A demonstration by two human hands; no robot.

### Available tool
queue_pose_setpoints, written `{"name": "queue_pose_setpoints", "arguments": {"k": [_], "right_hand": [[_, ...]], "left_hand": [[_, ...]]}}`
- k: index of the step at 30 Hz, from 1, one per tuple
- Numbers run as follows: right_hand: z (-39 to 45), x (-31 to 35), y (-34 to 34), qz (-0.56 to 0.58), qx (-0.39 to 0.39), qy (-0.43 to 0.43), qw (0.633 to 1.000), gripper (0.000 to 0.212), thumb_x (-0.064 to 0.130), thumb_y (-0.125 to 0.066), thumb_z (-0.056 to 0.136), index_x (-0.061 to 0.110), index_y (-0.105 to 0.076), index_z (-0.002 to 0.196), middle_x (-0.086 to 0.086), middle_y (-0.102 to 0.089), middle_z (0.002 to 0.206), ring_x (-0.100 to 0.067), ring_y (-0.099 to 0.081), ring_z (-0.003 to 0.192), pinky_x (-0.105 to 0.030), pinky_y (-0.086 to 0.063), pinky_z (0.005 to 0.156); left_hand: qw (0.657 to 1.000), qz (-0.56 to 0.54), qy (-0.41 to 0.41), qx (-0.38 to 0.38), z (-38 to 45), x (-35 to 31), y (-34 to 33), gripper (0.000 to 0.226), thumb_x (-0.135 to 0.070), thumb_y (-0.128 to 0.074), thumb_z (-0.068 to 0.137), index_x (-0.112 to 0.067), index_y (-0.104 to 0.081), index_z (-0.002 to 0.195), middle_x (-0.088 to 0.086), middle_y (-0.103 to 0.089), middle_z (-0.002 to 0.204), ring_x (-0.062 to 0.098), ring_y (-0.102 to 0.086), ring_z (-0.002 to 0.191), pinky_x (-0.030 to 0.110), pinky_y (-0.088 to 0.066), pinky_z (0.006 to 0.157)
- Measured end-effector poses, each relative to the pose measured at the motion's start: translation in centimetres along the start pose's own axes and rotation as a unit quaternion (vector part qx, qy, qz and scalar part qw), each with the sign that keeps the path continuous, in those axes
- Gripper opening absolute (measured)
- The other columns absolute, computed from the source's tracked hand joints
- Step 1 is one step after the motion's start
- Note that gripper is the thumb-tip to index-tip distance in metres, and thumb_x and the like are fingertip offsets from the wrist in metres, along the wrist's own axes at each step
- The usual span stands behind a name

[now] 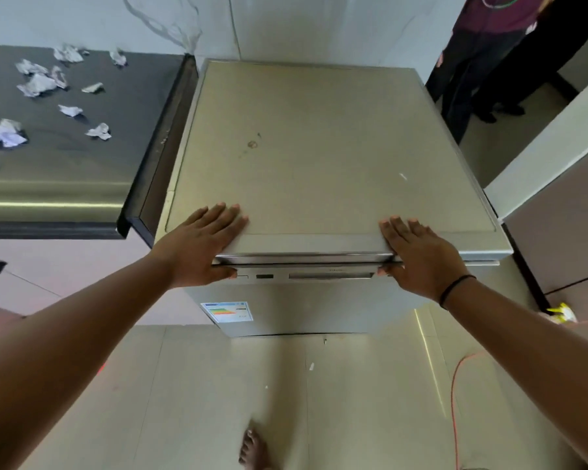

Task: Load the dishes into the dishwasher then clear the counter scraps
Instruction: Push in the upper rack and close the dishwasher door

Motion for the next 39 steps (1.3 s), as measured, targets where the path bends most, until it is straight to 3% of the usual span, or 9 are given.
{"name": "queue_pose_setpoints", "arguments": {"k": [3,9,13,18,23,28,31,34,39], "right_hand": [[-0.3,0.1,0.0,0.013,-0.002,-0.014,1.000,0.087,0.033,-0.086,0.064,0.002,-0.049,0.137,-0.025,-0.052,0.134,-0.050,-0.054,0.115,-0.061,-0.046,0.093],[-0.4,0.1,-0.6,0.020,-0.010,-0.024,0.999,0.084,0.029,-0.082,0.068,0.002,-0.046,0.139,-0.025,-0.049,0.138,-0.049,-0.051,0.121,-0.059,-0.041,0.100],[-0.4,0.1,-0.7,0.023,-0.026,-0.019,0.999,0.081,0.030,-0.079,0.071,0.002,-0.046,0.139,-0.025,-0.047,0.140,-0.049,-0.049,0.123,-0.059,-0.040,0.102],[-0.3,0.1,-1.2,0.015,-0.058,-0.050,0.997,0.063,0.039,-0.047,0.085,0.005,-0.046,0.138,-0.022,-0.049,0.139,-0.047,-0.049,0.122,-0.057,-0.039,0.103],[-0.4,0.3,-1.1,0.016,-0.051,-0.072,0.996,0.070,0.027,-0.074,0.076,0.004,-0.048,0.137,-0.023,-0.050,0.138,-0.049,-0.049,0.122,-0.059,-0.038,0.103],[-0.2,0.5,-0.8,0.021,0.020,-0.108,0.994,0.081,0.035,-0.082,0.068,0.006,-0.049,0.136,-0.021,-0.050,0.139,-0.046,-0.049,0.123,-0.056,-0.039,0.103],[0.0,1.0,0.0,0.037,0.049,-0.151,0.987,0.095,0.077,-0.044,0.073,0.012,-0.040,0.142,-0.015,-0.041,0.147,-0.041,-0.037,0.134,-0.050,-0.029,0.111],[0.5,2.2,-0.1,0.069,0.076,-0.199,0.975,0.115,0.092,-0.004,0.064,0.018,-0.023,0.150,-0.016,-0.021,0.156,-0.039,-0.017,0.143,-0.049,-0.013,0.117],[4.4,5.0,-0.2,0.144,0.063,-0.220,0.963,0.117,0.092,-0.001,0.061,0.020,-0.014,0.152,-0.012,-0.010,0.160,-0.033,-0.007,0.147,-0.050,-0.006,0.118]], "left_hand": [[1.000,0.009,-0.003,-0.002,-0.1,0.1,-0.3,0.094,-0.074,-0.029,0.078,-0.021,-0.005,0.152,0.004,-0.005,0.159,0.024,-0.001,0.146,0.029,0.009,0.116],[1.000,0.006,-0.019,-0.017,-0.2,-0.2,-0.5,0.092,-0.070,-0.029,0.080,-0.016,-0.010,0.152,0.005,-0.011,0.159,0.026,-0.009,0.146,0.040,-0.010,0.119],[0.999,-0.008,-0.019,-0.024,-0.3,-0.2,-0.6,0.091,-0.069,-0.029,0.081,-0.017,-0.009,0.152,0.004,-0.010,0.159,0.024,-0.007,0.147,0.037,-0.007,0.119],[0.998,-0.024,-0.015,-0.062,-0.2,-0.3,-0.4,0.084,-0.061,-0.037,0.083,-0.014,-0.022,0.150,0.005,-0.022,0.156,0.028,-0.020,0.144,0.037,-0.010,0.118],[1.000,-0.001,-0.010,-0.028,-0.4,-0.4,-0.3,0.084,-0.063,-0.032,0.084,-0.014,-0.016,0.151,0.007,-0.019,0.158,0.029,-0.016,0.145,0.042,-0.016,0.118],[1.000,-0.009,-0.011,-0.019,-0.5,-0.6,0.2,0.087,-0.068,-0.028,0.084,-0.019,-0.005,0.152,0.005,-0.008,0.160,0.027,-0.004,0.147,0.039,-0.002,0.117],[0.997,-0.067,0.012,-0.022,-0.3,0.0,0.5,0.092,-0.081,-0.024,0.082,-0.028,0.007,0.151,-0.004,0.011,0.158,0.018,0.013,0.146,0.035,0.009,0.117],[0.988,-0.137,0.073,-0.021,0.1,0.8,0.7,0.088,-0.080,-0.013,0.082,-0.028,0.003,0.152,-0.003,0.012,0.159,0.013,0.017,0.144,0.032,0.009,0.116],[0.968,-0.190,0.164,-0.015,2.4,2.7,0.5,0.097,-0.082,0.004,0.075,-0.025,0.000,0.152,0.002,0.008,0.160,0.018,0.014,0.146,0.037,0.008,0.118]]}}
Point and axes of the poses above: each hand's wrist, its own z-axis towards the middle knuckle, its own y-axis out of the back of the hand, x = y × z, the point moved 8 cm from there along z, towards the middle knuckle
